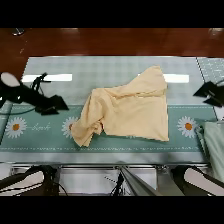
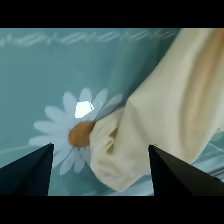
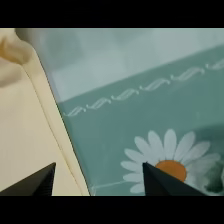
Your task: Fold the shirts.
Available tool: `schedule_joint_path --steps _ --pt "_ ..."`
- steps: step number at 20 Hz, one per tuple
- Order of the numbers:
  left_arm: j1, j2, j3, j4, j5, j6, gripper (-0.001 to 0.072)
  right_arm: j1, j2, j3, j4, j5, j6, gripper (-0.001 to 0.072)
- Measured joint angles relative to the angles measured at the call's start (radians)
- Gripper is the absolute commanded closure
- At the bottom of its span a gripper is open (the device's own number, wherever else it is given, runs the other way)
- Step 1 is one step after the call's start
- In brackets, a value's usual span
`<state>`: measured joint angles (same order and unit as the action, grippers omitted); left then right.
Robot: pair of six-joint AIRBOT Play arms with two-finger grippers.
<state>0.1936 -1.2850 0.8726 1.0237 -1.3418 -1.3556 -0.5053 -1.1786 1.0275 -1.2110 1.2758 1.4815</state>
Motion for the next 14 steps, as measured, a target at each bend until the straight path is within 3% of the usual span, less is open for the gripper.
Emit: schedule_joint_path --steps 5,10,11,12,13,14 --pt "0.121 0.04 -0.278 -0.18 0.016 0.162 0.0006 -0.058 0.223 -0.4 0.198 -0.095 -0.108 0.0095" --pt "0.098 0.049 -0.381 -0.268 0.076 0.244 0.0009 -0.07 0.311 -0.534 0.285 -0.1 -0.167 0.0095" --pt "0.076 0.048 -0.393 -0.288 0.092 0.251 0.0127 -0.07 0.317 -0.544 0.293 -0.097 -0.172 0.0095" --pt "0.048 0.048 -0.402 -0.309 0.12 0.255 0.0469 -0.071 0.322 -0.55 0.29 -0.092 -0.174 0.0095" --pt "0.019 0.046 -0.407 -0.322 0.167 0.261 0.0678 -0.071 0.325 -0.555 0.289 -0.082 -0.177 0.0095" --pt "-0.011 0.045 -0.411 -0.335 0.204 0.266 0.0681 -0.072 0.328 -0.559 0.287 -0.069 -0.18 0.0095"
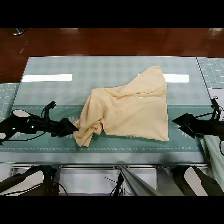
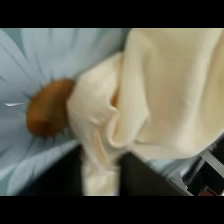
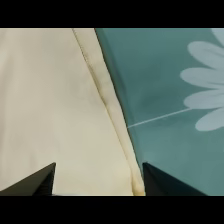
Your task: Fold the shirts.
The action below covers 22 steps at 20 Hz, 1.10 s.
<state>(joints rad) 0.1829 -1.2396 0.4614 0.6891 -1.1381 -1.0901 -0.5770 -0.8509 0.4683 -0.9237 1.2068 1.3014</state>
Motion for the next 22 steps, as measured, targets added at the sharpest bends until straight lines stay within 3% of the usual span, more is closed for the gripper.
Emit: schedule_joint_path --steps 6,14,15,16,17,18,22 --pt "-0.092 -0.001 0.027 -0.066 0.071 0.026 0.0681 0.028 -0.006 -0.019 -0.08 0.045 0.031 0.0095" --pt "-0.108 -0.001 0.048 -0.085 0.08 0.03 0.068 0.192 -0.185 -0.03 -0.088 0.002 0.068 0.0098" --pt "-0.108 -0.001 0.048 -0.086 0.08 0.03 0.068 0.21 -0.206 -0.03 -0.063 -0.005 0.063 0.0163" --pt "-0.108 -0.001 0.049 -0.087 0.08 0.03 0.068 0.23 -0.226 -0.03 -0.037 -0.027 0.055 0.0315" --pt "-0.108 -0.001 0.049 -0.09 0.081 0.03 0.068 0.252 -0.243 -0.031 -0.009 -0.06 0.043 0.057" --pt "-0.108 -0.001 0.049 -0.095 0.08 0.03 0.068 0.276 -0.256 -0.03 0.011 -0.092 0.023 0.0689" --pt "-0.102 0.015 0.128 -0.152 0.058 0.033 0.0681 0.341 -0.28 0.097 0.138 -0.082 -0.048 0.0689"
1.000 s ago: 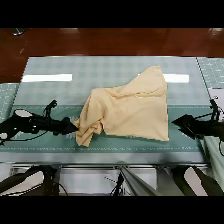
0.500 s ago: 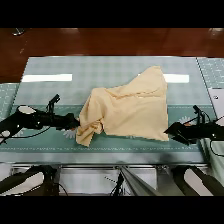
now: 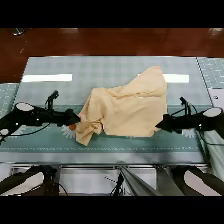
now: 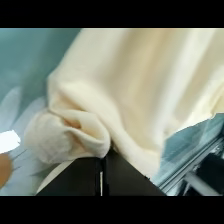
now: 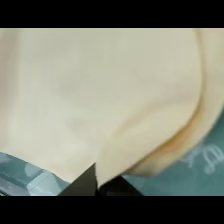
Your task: Fold the shirts.
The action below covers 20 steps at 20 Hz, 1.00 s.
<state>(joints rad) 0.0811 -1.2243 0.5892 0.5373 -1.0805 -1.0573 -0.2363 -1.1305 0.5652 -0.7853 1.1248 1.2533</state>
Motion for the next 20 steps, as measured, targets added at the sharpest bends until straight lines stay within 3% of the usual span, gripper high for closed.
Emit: schedule_joint_path --steps 3,6,10,15,20 --pt "0.018 0.051 0.197 -0.1 -0.04 0.001 0.0681 0.016 -0.002 0.29 0.019 0.079 0.013 0.069" --pt "0.038 0.121 0.502 -0.204 -0.03 0.0 0.0681 0.023 -0.001 0.715 0.002 0.132 0.071 0.069" --pt "0.108 0.225 0.928 -0.221 0.005 -0.09 0.0681 0.026 0.048 1.24 -0.054 0.173 0.129 0.069" --pt "0.243 0.414 1.246 0.101 -0.016 -0.257 0.0681 0.027 0.271 1.478 -0.201 0.176 0.187 0.0689" --pt "0.286 0.609 1.324 0.485 -0.082 -0.375 0.0681 0.027 0.459 1.523 -0.362 0.239 0.229 0.0689"
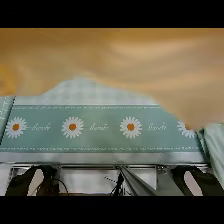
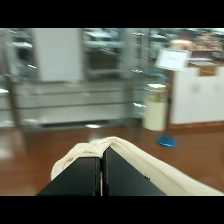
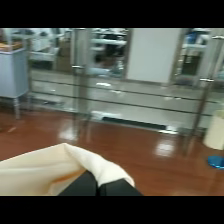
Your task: Fold the shirts.
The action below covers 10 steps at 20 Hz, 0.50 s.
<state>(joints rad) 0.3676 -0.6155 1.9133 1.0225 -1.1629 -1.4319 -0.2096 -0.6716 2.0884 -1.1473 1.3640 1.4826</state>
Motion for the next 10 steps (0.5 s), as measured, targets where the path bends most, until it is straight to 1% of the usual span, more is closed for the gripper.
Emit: schedule_joint_path --steps 2,5,6,8,10 --pt "-0.03 0.038 -0.002 0.115 -0.031 -0.026 0.0681 0.0 0.039 0.005 -0.063 0.061 0.012 0.0689" --pt "-0.084 0.061 -0.082 0.185 -0.069 -0.043 0.0681 0.0 0.066 -0.034 -0.117 0.15 0.029 0.0689" --pt "-0.095 0.061 -0.137 0.191 -0.092 -0.043 0.0681 0.0 0.069 -0.068 -0.117 0.171 0.03 0.0689" --pt "-0.11 0.056 -0.29 0.153 -0.101 -0.043 0.0681 0.0 0.075 -0.181 -0.097 0.195 0.034 0.069" --pt "-0.118 0.031 -0.47 0.092 -0.083 -0.026 0.0681 0.0 0.076 -0.344 -0.058 0.176 0.026 0.0689"
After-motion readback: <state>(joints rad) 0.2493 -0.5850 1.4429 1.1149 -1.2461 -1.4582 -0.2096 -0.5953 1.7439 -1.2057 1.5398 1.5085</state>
